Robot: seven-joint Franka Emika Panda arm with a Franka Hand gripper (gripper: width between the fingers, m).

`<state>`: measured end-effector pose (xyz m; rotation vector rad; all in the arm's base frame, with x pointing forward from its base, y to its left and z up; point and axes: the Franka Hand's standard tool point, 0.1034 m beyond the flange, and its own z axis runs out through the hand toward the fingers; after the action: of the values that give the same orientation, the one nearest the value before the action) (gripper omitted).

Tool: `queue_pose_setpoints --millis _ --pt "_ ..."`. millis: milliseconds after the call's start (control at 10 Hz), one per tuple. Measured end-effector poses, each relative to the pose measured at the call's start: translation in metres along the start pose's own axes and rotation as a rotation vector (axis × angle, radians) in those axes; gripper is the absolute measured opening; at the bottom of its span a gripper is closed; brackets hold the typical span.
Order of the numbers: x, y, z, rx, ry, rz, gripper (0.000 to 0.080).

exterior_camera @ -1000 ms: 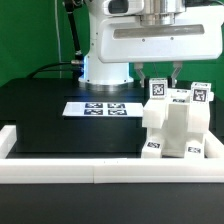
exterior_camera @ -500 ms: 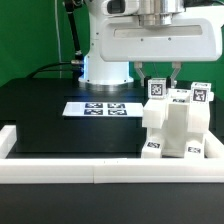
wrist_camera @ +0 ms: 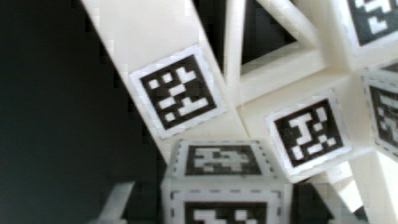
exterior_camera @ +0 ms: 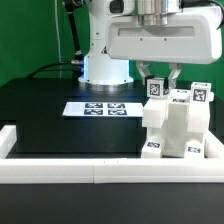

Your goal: Assemble chair

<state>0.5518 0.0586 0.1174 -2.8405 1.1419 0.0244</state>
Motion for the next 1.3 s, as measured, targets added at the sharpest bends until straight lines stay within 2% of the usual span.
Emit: queue_pose_setpoints --millis 1100,1200,1300 --pt "-0.0031 -0.0026 0.0005 0.005 -0.008 0.632 0.0288" --pt "-0.0031 -0.0026 0.0005 0.005 -0.008 0.625 0.0371" --pt "-0.0032 -0.0026 0.0006 0.005 -0.008 0.621 0.0543"
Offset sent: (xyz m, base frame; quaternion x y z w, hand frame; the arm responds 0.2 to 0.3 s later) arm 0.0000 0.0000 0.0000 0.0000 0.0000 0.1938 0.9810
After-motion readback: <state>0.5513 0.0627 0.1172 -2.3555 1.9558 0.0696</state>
